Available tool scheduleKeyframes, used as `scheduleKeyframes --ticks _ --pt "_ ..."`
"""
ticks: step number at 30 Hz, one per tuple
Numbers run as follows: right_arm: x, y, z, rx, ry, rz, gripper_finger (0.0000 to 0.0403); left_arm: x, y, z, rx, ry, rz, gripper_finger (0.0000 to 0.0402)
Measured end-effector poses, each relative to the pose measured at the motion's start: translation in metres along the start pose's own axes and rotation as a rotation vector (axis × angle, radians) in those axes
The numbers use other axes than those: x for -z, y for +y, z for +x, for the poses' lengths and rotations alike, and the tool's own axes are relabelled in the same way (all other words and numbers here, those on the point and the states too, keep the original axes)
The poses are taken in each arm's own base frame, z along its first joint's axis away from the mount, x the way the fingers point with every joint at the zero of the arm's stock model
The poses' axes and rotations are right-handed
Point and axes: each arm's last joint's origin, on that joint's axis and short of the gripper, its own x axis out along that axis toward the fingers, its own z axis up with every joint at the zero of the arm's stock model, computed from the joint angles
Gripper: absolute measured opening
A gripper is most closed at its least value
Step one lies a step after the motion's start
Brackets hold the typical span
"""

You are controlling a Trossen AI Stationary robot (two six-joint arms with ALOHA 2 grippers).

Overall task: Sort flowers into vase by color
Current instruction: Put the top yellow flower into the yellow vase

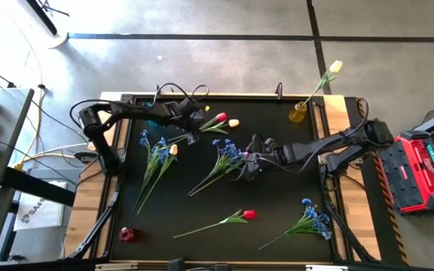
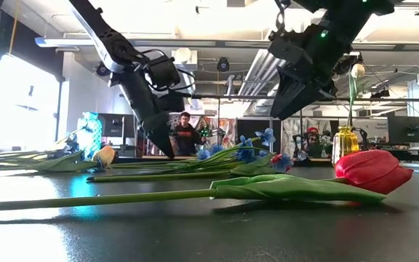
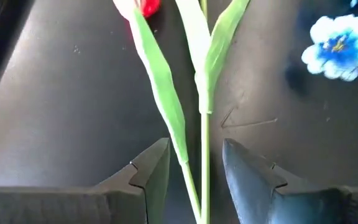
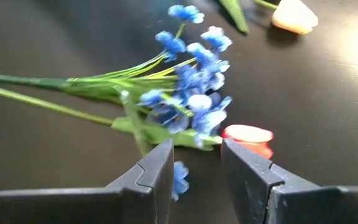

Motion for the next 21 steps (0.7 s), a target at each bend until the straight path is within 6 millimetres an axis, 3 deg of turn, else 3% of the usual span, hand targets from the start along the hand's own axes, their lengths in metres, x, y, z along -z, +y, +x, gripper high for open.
scheduleKeyframes --ticks 13,17,21 --pt "0.014 0.013 -0.009 -0.041 0.02 -0.073 0.0124 0.007 -0.004 0.025 -0.032 0.061 -0.037 0.013" --pt "0.014 0.014 -0.01 -0.036 0.012 -0.077 0.0124 0.006 -0.003 0.019 -0.026 0.046 -0.056 0.0099" --pt "0.014 0.014 -0.01 -0.023 0.0 -0.075 0.0124 0.002 0.0 0.013 -0.049 0.017 -0.058 0.0044"
